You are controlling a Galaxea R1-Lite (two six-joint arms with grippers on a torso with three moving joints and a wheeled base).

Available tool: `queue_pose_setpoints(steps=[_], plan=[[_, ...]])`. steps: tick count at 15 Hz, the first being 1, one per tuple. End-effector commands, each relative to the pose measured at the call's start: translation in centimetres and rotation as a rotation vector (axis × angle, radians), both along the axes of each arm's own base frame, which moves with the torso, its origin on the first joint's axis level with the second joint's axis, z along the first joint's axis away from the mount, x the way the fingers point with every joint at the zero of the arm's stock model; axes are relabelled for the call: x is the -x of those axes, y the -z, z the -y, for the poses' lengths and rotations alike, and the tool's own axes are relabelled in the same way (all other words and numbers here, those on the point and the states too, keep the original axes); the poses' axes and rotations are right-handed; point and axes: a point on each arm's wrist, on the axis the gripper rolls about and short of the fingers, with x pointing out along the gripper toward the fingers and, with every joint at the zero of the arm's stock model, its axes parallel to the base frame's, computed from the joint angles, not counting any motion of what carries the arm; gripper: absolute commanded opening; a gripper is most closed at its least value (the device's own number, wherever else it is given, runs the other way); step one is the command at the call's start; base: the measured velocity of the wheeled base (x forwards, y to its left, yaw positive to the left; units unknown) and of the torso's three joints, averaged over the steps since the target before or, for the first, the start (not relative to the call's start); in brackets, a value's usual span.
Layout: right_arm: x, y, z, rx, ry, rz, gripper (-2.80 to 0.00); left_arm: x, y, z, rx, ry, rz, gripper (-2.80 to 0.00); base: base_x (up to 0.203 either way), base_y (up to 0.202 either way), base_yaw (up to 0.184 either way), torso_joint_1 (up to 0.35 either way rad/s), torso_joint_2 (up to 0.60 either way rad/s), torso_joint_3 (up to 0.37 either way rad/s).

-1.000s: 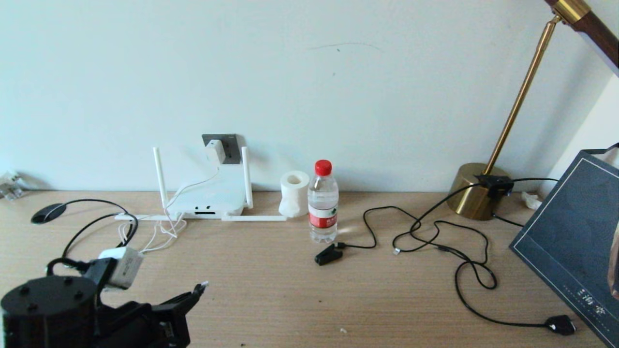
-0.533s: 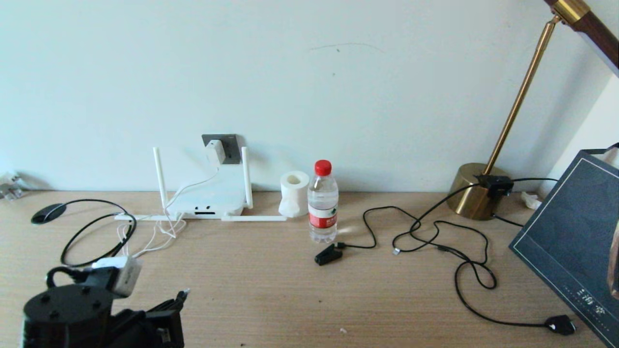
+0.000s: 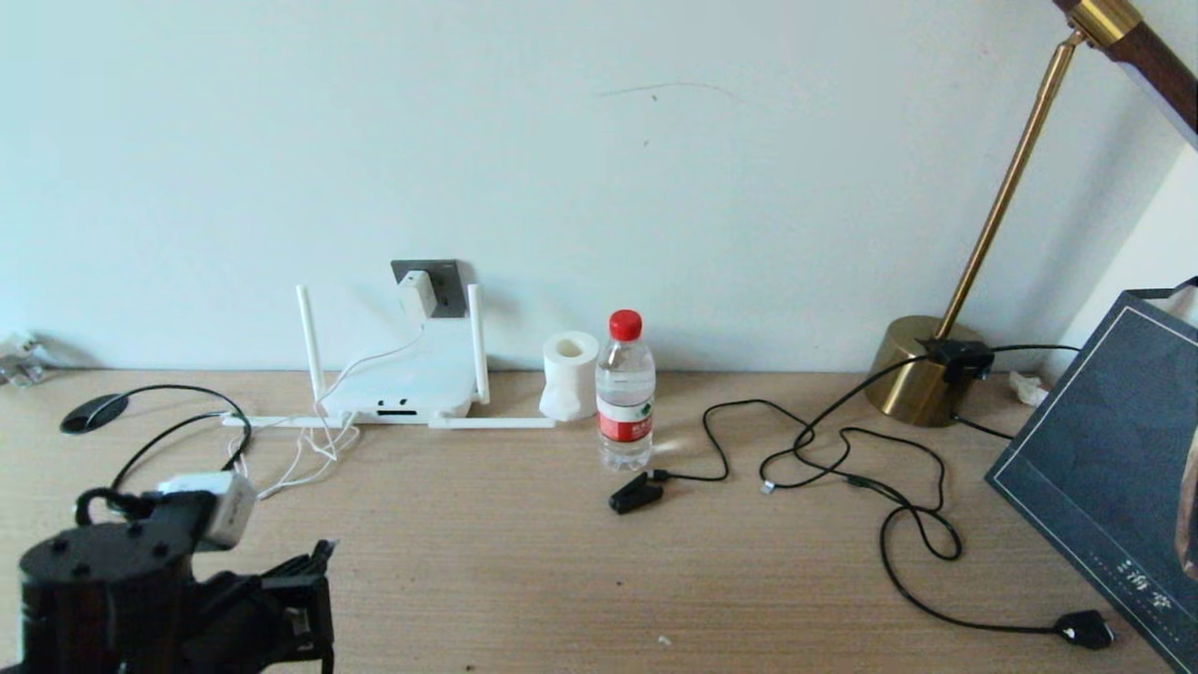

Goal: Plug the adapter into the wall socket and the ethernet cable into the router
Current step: Align cable and router interface

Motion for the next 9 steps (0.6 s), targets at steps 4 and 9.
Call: queue_pose_setpoints(steps=[4,9], plan=[[0.0,0.0,0.0,0.001,0.000,-0.004,-2.80,0.0,0.1,-0.9,0.094,0.031,-0.013,-2.80,0.000,0.000,0.000,0.000,0.00,0.000],[0.0,0.0,0.0,0.001,-0.001,-0.004,-2.80,-1.2,0.0,-0.6,0.138,0.107,-0.038,-2.80,0.000,0.000,0.000,0.000,0.00,0.000]])
